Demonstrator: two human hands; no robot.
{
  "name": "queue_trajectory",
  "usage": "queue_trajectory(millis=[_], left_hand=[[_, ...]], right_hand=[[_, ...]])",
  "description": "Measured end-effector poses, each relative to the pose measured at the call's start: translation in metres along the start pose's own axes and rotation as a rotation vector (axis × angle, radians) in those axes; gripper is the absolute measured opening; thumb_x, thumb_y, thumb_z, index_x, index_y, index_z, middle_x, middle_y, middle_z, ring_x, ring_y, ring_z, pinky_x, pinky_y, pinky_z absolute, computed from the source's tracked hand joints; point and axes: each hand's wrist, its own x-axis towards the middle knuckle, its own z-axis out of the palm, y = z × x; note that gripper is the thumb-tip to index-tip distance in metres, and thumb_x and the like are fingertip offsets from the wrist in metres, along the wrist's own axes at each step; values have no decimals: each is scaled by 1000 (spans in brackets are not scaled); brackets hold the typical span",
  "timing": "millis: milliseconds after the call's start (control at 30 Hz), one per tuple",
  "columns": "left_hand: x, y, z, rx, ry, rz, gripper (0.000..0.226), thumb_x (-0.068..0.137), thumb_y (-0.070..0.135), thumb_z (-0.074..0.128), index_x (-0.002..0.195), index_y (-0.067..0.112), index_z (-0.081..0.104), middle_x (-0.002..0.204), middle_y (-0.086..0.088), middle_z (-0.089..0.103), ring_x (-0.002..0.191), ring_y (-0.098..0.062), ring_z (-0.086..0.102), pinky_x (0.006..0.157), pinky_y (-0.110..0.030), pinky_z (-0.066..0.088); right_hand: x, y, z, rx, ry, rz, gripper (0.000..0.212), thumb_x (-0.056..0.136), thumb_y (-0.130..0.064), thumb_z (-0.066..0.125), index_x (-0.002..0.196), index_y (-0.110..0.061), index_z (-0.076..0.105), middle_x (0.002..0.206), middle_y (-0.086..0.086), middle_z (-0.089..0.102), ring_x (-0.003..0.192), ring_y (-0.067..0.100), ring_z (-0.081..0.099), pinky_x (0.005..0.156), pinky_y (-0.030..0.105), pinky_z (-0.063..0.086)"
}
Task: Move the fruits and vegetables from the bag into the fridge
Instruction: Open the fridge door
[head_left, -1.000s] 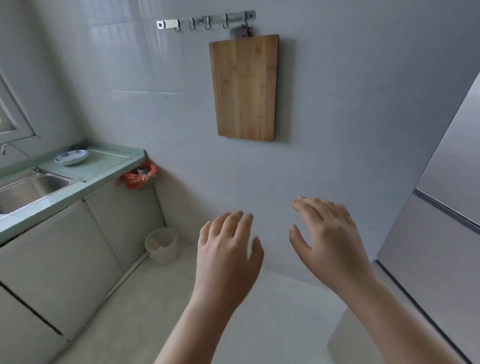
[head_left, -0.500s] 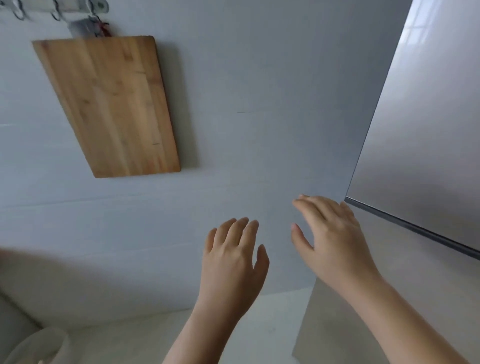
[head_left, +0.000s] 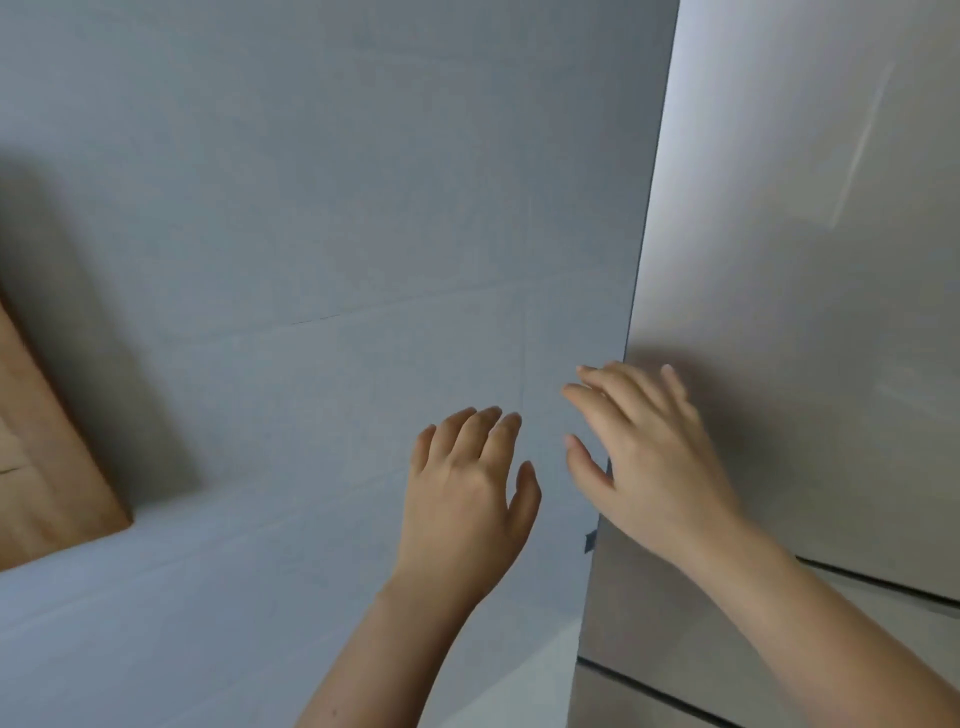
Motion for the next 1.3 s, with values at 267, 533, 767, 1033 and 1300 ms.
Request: queue_trajectory(millis=[267, 533, 767, 1033, 1300], left_hand=[[53, -10, 39, -158, 13, 165, 42, 82, 31, 42, 108, 8, 66, 107, -8, 68, 101, -28, 62, 87, -43, 47], [98, -36, 50, -297, 61, 304, 41, 82, 29, 42, 105, 7, 67, 104, -9, 68, 99, -28, 62, 88, -40, 43], [108, -46, 57, -372, 34, 352, 41, 81, 30, 42, 106, 7, 67, 104, -8, 68, 98, -28, 63, 86, -41, 48], [107, -45, 65, -456, -7, 336, 42, 81, 30, 41, 105, 6, 67, 104, -8, 69, 97, -28, 64, 86, -43, 49], [103, -52, 62, -496, -35, 336, 43, 81, 29, 41, 107, 5, 66, 104, -9, 68, 97, -29, 63, 86, -43, 47]], right_hand=[[41, 41, 3, -281, 50, -49, 35, 82, -29, 43, 103, -9, 64, 118, 10, 61, 120, 29, 48, 103, 56, 23], [92, 65, 3, -529, 27, -164, 29, 81, -32, 48, 80, -8, 64, 85, 7, 61, 101, 28, 59, 110, 50, 10], [96, 73, 5, -672, 29, -268, 29, 81, -30, 52, 61, -9, 55, 72, 6, 57, 87, 26, 61, 109, 49, 14], [94, 61, 14, -776, -39, -167, 41, 81, -44, 50, 65, -7, 59, 78, 7, 58, 87, 28, 58, 106, 56, 16], [92, 39, 13, -854, -99, -25, 51, 84, -51, 46, 69, -6, 65, 78, 7, 57, 88, 29, 56, 106, 58, 13]])
